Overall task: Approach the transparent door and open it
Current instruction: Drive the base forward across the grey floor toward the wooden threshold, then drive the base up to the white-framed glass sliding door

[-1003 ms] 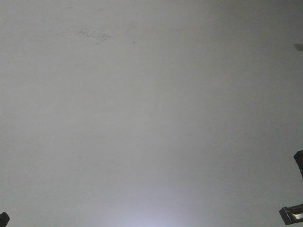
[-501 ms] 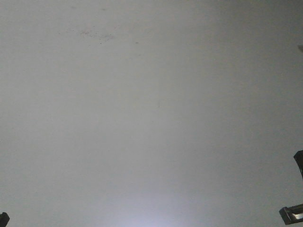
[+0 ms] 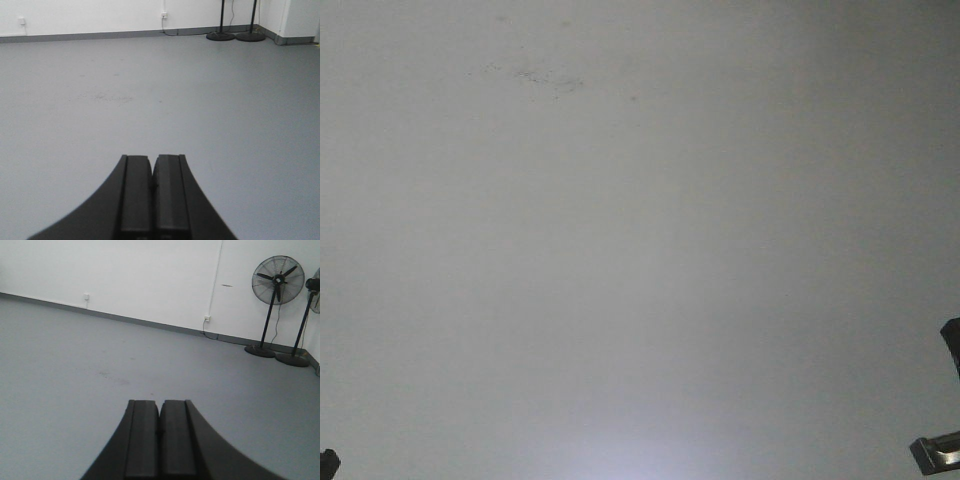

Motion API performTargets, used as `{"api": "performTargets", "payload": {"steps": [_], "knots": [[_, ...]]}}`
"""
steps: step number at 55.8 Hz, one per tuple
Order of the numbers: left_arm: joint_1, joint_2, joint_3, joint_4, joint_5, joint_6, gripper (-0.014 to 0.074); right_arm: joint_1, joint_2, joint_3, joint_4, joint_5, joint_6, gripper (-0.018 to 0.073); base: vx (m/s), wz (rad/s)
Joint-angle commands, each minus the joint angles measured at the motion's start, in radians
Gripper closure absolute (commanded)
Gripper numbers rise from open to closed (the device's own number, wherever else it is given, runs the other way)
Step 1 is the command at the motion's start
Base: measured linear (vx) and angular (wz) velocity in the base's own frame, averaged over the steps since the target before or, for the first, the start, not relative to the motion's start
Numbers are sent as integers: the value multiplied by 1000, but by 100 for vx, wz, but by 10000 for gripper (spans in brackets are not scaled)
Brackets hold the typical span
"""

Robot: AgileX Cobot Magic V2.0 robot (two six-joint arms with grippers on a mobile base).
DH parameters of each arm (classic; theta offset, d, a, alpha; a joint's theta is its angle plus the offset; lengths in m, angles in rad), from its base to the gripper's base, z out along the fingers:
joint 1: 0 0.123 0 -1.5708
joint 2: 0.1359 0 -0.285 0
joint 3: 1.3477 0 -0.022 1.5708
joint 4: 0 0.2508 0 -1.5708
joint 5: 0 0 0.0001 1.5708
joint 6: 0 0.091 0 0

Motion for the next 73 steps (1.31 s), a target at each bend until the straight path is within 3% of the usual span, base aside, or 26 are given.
{"api": "performTargets", "payload": {"steps": [1, 73], "knots": [[-3, -13, -25, -8, -81, -2, 594, -3, -16, 3, -3, -80, -1, 565, 20, 19], [-3, -13, -25, -8, -81, -2, 594, -3, -16, 3, -3, -80, -1, 565, 31, 28]]}}
